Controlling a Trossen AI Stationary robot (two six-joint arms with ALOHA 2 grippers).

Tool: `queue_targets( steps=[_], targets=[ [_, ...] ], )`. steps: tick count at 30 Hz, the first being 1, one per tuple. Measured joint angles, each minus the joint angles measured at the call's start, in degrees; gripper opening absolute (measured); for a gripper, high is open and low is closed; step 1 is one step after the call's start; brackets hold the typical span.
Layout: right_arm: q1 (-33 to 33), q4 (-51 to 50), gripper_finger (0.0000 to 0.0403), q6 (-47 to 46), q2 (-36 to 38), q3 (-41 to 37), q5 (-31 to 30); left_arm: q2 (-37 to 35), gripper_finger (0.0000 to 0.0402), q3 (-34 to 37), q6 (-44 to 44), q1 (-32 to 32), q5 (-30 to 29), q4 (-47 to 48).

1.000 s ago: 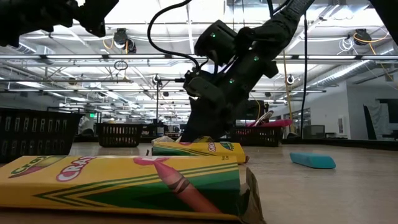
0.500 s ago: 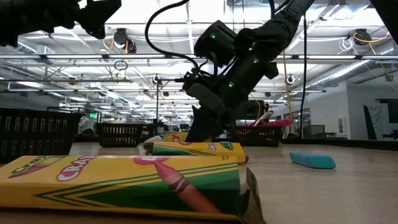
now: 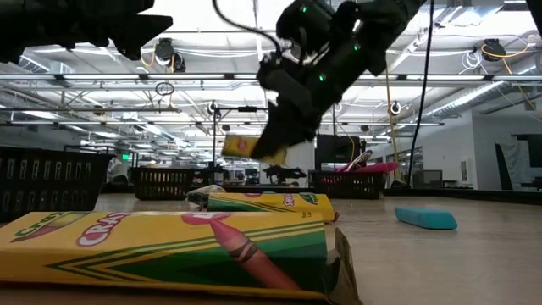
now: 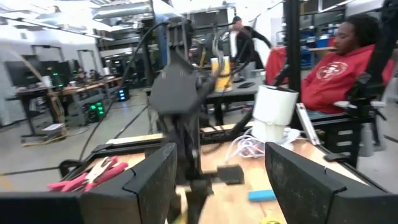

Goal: Pick & Place School Supplies
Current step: Put the yellow crayon box into the middle black bin

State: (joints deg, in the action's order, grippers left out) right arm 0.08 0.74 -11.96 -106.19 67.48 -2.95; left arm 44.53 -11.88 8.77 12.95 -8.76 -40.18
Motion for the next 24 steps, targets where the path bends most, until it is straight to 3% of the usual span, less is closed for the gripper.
queue_targets(
  steps=[5,15,24],
  targets=[
    [-1.3,3.9,0.0051,4.1,4.5,0.0,-2.9,0.0,0.0248,0.0,-1.5,-0.8,-6.0,3.3],
    [-4.6,21.8,0.0051,10.1,6.8,0.1,-0.6,0.6,0.0248,0.0,-7.0,-7.8,-6.3,2.2],
    [-5.1,24.9,0.0051,12.7,5.7,2.6,0.7,7.6,0.0248,0.0,-10.1,-16.5,1.5,-9.3]
  ],
)
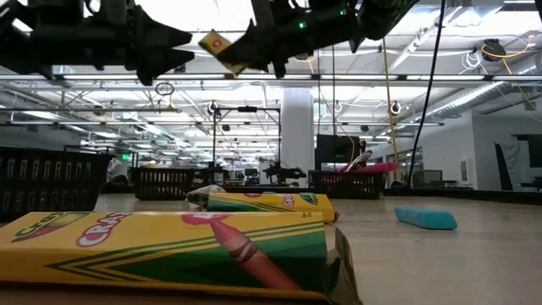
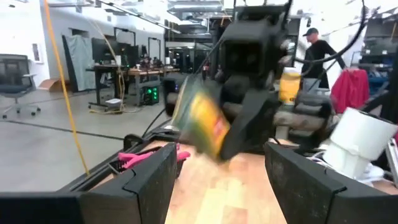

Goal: Pick & Place School Supplies
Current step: Put the yellow crayon box into the middle black bin

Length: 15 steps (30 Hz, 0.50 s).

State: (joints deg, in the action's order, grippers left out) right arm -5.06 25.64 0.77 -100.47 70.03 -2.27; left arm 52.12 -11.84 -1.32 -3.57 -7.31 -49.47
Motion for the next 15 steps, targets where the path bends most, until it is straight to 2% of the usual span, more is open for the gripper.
queue_targets(
  steps=[3,9,15],
  targets=[
    [-0.2,0.2,0.0051,0.4,0.1,0.4,0.9,4.3,0.0248,0.0,-1.5,-2.0,3.2,-5.4],
    [-0.2,0.5,0.0051,0.5,-0.1,0.6,1.1,12.0,0.0248,0.0,-2.8,-4.7,6.0,-17.0],
    [-0.2,1.6,0.0051,0.4,0.0,0.6,2.5,16.7,0.0248,-2.1,-4.6,-6.8,9.4,-21.0]
  ],
)
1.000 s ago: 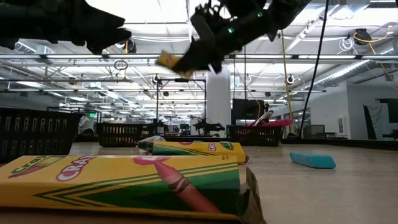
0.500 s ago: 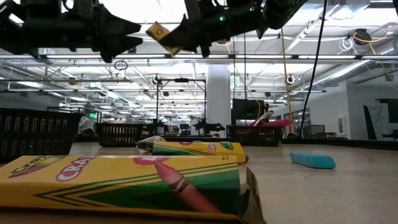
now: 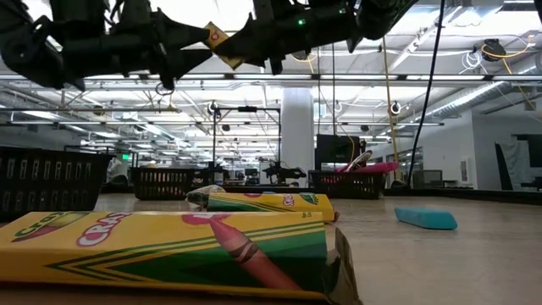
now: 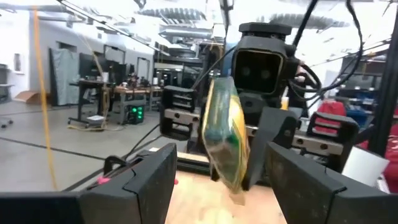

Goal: Pick & Place School Supplies
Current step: Put the yellow crayon box into the middle black bin

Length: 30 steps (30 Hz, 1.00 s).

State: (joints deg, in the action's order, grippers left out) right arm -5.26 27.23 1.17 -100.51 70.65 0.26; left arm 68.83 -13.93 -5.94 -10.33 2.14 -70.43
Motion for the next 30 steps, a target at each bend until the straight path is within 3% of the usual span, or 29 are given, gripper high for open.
queue_targets(
  steps=[8,11,20,30],
  targets=[
    [0.0,-0.5,0.0051,-0.3,0.0,0.0,0.0,4.8,0.0246,-5.5,1.3,-0.1,1.8,-0.1],
    [0.1,-0.6,0.0051,-0.4,0.0,0.0,0.0,5.2,0.0227,-6.0,1.4,-0.4,1.9,-0.1],
    [0.1,-0.7,0.005,0.1,0.1,0.0,1.8,5.1,0.0066,-6.0,2.9,-0.5,3.0,-0.4],
    [0.1,-0.7,0.005,-0.2,0.1,0.0,1.6,5.1,0.0066,-6.0,3.9,-1.0,3.3,-0.2]
  ],
)
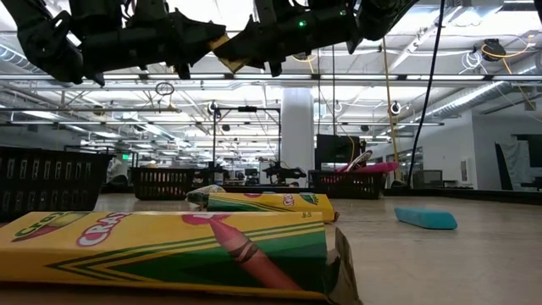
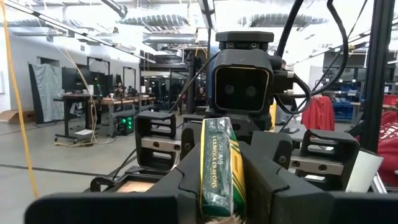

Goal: Pick & Place School Supplies
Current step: Put the yellow crayon box into the middle black bin

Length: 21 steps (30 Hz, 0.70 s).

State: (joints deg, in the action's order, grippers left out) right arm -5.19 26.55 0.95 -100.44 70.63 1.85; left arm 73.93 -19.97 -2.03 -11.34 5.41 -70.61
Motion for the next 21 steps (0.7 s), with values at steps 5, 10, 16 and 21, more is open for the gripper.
queue_targets(
  steps=[5,10,16,21],
  targets=[
    [0.0,0.0,0.0058,0.2,0.0,0.0,-0.3,0.0,0.0066,0.0,0.3,-0.2,0.4,0.2],
    [0.0,0.2,0.0149,0.5,0.0,0.0,-1.3,0.0,0.0065,-0.1,1.5,-0.8,-1.1,1.7],
    [-0.1,-3.6,0.0227,0.7,0.3,0.0,-3.7,-0.7,0.0064,-0.1,0.8,-2.6,-1.0,6.0],
    [-0.2,-7.4,0.024,0.0,0.4,0.0,-4.3,-1.4,0.0063,-0.1,-0.2,-4.6,-0.3,10.0]
  ],
)
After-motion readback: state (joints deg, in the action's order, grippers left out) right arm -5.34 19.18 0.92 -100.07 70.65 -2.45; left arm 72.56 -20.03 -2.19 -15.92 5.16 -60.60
